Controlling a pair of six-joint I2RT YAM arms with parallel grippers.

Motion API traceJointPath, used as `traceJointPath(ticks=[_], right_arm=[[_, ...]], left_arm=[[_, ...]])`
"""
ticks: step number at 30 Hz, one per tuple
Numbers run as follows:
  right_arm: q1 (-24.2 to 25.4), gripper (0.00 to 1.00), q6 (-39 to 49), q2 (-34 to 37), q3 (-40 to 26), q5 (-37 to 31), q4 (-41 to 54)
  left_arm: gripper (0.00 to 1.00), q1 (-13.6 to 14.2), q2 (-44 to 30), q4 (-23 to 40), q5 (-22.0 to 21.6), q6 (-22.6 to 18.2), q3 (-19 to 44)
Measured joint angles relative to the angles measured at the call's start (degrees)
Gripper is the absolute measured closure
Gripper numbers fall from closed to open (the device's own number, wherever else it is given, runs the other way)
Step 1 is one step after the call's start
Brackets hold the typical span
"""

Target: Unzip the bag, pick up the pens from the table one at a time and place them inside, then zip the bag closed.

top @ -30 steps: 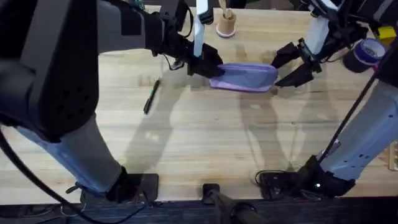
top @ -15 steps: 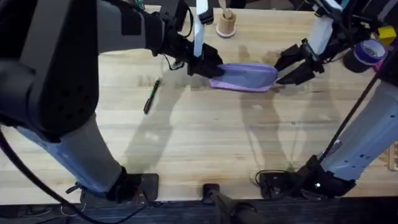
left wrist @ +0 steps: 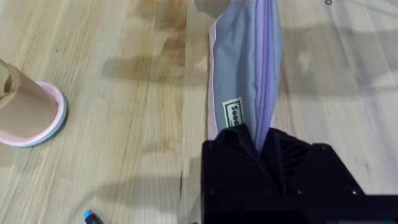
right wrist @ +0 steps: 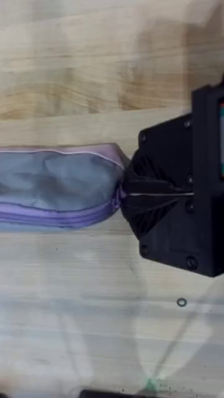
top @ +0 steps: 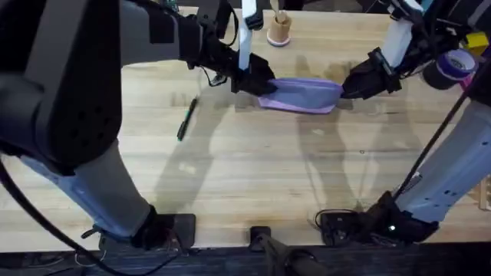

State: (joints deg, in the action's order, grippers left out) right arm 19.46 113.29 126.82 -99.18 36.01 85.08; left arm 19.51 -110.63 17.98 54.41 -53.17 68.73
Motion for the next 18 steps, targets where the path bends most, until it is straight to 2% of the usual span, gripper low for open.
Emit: traceJointPath(ticks=[9, 13, 18], right_arm=[[0.1, 0.970, -1.0, 0.0, -1.3, -0.1, 4.0], [0.2, 0.971, -1.0, 0.0, -4.3, -0.4, 7.5], [0.2, 0.972, -1.8, 0.0, -8.9, 0.1, 7.6]], left_arm=[[0.959, -0.1, 0.0, 0.0, 0.0, 0.0, 0.0], [0.959, -0.2, 0.0, 0.0, 0.0, 0.0, 0.0], [0.959, -0.2, 0.0, 0.0, 0.0, 0.0, 0.0]])
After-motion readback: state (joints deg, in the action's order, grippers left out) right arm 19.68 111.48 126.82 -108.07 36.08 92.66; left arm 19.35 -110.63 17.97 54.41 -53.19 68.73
